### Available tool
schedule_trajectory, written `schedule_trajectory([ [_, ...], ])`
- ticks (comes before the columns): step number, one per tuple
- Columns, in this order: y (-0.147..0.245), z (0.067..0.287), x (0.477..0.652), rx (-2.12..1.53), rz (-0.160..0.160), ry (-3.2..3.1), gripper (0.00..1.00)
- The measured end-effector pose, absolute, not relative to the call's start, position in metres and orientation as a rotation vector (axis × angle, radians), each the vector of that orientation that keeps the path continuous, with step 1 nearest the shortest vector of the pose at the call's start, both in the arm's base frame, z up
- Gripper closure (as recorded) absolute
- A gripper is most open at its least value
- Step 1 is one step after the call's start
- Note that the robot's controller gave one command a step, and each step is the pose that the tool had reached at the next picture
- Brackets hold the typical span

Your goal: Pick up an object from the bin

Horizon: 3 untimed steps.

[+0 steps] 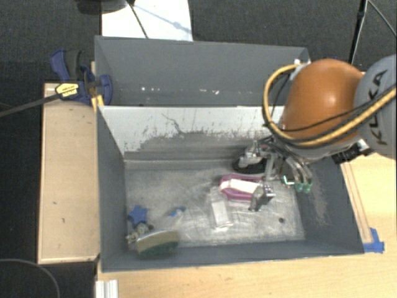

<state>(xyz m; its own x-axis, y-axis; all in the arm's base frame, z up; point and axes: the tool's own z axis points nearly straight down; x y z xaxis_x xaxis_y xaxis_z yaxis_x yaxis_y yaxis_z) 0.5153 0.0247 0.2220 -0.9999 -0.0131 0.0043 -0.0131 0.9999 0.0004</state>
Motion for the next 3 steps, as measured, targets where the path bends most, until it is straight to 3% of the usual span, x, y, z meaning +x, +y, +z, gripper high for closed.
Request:
schedule_trajectory([
  [1, -0.002, 0.094, 0.54, 0.044, 0.001, -3.16, 0.0],
  [2, -0.002, 0.091, 0.538, 0.042, 0.0, -3.156, 1.0],
  [3, 0.004, 0.231, 0.533, 0.034, 0.0, -3.15, 1.0],
])
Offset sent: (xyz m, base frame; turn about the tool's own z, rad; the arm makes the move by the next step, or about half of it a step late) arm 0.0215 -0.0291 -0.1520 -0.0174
